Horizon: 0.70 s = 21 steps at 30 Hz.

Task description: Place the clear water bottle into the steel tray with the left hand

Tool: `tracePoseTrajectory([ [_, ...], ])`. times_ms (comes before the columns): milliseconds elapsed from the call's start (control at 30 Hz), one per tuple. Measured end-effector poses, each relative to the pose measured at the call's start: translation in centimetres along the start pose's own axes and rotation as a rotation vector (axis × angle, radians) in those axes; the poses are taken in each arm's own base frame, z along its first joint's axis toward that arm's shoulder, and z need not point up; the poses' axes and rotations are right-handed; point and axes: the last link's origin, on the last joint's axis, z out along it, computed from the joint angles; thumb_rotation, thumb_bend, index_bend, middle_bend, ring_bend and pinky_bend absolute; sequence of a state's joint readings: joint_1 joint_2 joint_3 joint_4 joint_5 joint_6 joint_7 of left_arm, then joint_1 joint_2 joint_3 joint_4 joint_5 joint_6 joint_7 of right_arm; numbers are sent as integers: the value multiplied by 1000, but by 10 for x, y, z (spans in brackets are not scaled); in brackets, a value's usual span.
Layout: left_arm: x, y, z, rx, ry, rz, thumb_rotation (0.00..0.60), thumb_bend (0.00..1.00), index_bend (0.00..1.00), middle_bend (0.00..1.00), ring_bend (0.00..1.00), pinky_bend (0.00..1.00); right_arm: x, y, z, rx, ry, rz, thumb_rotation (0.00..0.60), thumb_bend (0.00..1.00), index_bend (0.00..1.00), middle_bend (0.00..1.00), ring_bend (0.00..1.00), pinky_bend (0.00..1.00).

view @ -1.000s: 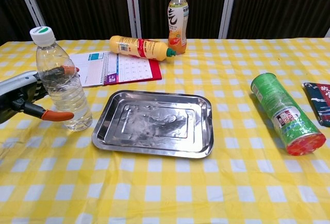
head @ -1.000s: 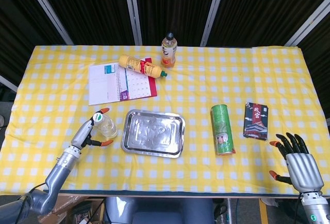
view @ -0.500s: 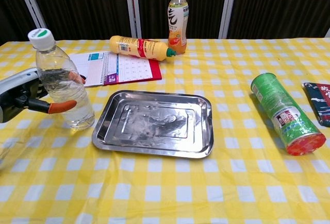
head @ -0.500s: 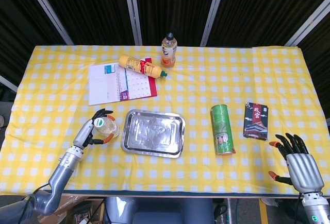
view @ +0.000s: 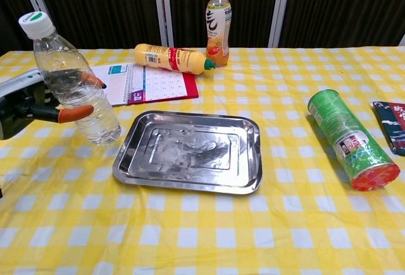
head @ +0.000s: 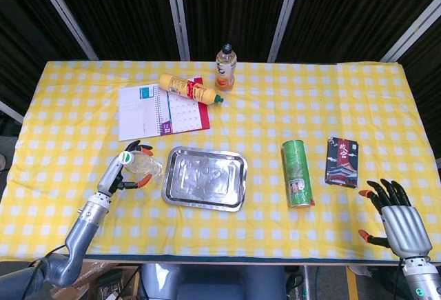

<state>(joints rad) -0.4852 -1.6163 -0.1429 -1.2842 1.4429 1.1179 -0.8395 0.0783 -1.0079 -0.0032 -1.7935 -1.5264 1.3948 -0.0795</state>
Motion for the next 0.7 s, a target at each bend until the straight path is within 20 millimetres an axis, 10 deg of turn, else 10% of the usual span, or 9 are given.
tracePoseTrajectory([
  [367, -8, 48, 11, -52, -32, 8, 600, 480, 510, 213, 0, 0, -2, 2, 1, -10, -10, -2, 600, 158, 268, 150, 42, 19],
  [700, 6, 143, 0, -147, 95, 85, 600, 483, 520, 221, 0, 0, -4, 0, 2, -5, -28, -6, 600, 157, 268, 149, 42, 19],
])
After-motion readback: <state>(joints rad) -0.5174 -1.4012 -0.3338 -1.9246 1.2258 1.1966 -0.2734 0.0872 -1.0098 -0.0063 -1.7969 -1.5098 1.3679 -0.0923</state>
